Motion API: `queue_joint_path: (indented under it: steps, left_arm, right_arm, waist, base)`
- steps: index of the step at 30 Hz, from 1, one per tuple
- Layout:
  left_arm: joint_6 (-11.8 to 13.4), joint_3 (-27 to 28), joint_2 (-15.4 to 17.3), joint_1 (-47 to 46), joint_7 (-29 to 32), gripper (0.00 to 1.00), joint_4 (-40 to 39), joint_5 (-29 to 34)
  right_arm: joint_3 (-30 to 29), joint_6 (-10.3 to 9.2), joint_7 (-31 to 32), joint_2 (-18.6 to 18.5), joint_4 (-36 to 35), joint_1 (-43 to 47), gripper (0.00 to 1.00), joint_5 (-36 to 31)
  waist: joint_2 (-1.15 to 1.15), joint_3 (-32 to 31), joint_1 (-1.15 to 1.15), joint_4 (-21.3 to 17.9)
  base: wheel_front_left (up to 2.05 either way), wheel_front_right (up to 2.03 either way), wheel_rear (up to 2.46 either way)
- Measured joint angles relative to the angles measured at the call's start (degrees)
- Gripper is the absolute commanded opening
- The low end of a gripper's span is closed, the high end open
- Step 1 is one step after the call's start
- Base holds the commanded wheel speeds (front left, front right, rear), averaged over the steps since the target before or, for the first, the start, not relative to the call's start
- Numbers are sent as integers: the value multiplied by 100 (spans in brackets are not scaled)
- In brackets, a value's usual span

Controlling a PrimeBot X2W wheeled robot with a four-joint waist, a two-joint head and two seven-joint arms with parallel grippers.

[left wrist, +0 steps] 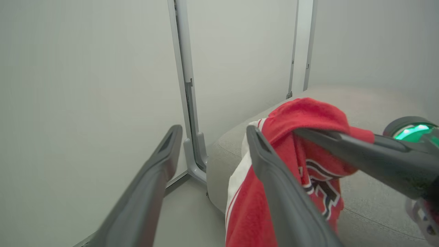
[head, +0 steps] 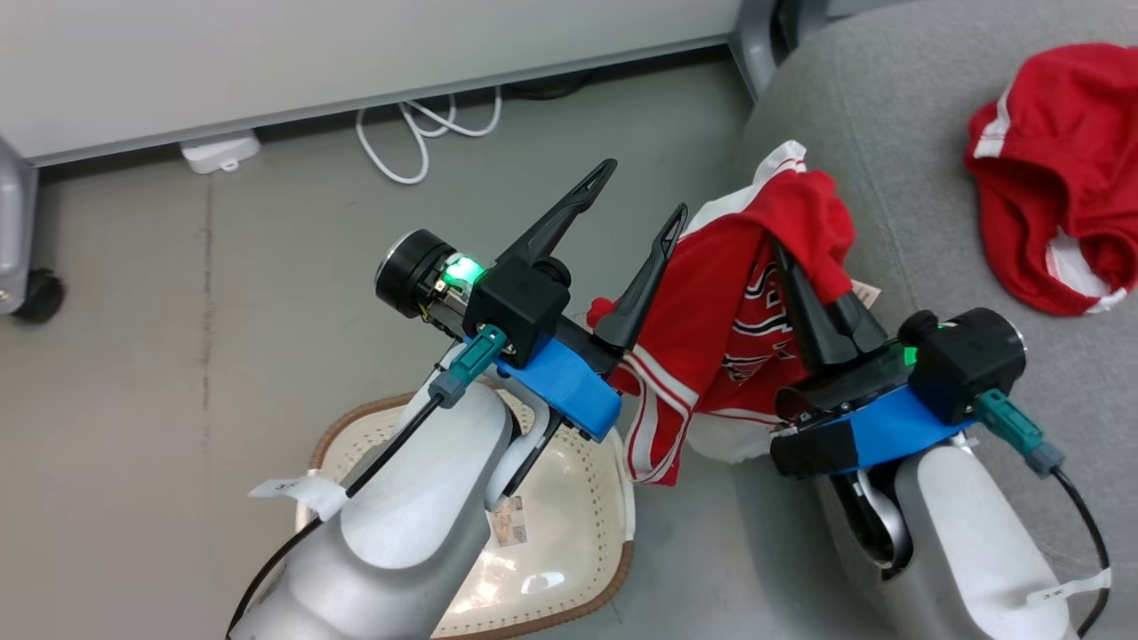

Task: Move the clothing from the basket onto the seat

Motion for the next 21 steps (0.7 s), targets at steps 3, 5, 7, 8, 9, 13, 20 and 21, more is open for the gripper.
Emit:
queue_joint_path:
  steps: [3,5,7,8,9,13,20,21]
  left_arm:
    - [-22,-27,8,-50,0,100,33,38]
    - [-32,-52,11,-74,0,100,54,44]
    - [-37,-88,11,-85,0,100,74,57]
    - [-38,-102,11,-96,0,100,86,74]
    - [-41,-118,13,-109,0,100,92,87]
    - [-66,-178,11,-164,0,100,141,92]
    - [-94,-358,0,-204,1,100,201,92]
    - [-97,-376,-1,-204,0,100,205,89]
  right_arm:
    - [-122,0,1,-9,-88,10,0,0]
    - [-188,0,0,-7,-144,38,0,0]
    - [-249,0,1,-2,-177,61,0,1]
    - [-276,0,0,0,-193,71,0,1]
    - [-302,0,1,3,-207,84,0,1]
    - [-412,0,0,23,-263,180,0,2]
    - [-613,0,0,47,-319,365,0,3]
    - [-627,0,0,47,-318,386,0,4]
  waist:
    - [0,105,0,-183]
    - [0,162,0,-312]
    - [0,212,0,-447]
    - [0,235,0,-513]
    - [0,257,0,-577]
    - [0,335,0,-822]
    - [0,403,0,-1134]
    - [0,403,0,-1162]
  base:
    - [0,0,0]
    - [0,0,0]
    - [0,0,0]
    - [0,0,0]
    - [0,0,0]
    - [0,0,0]
    - [0,0,0]
    - [0,0,0]
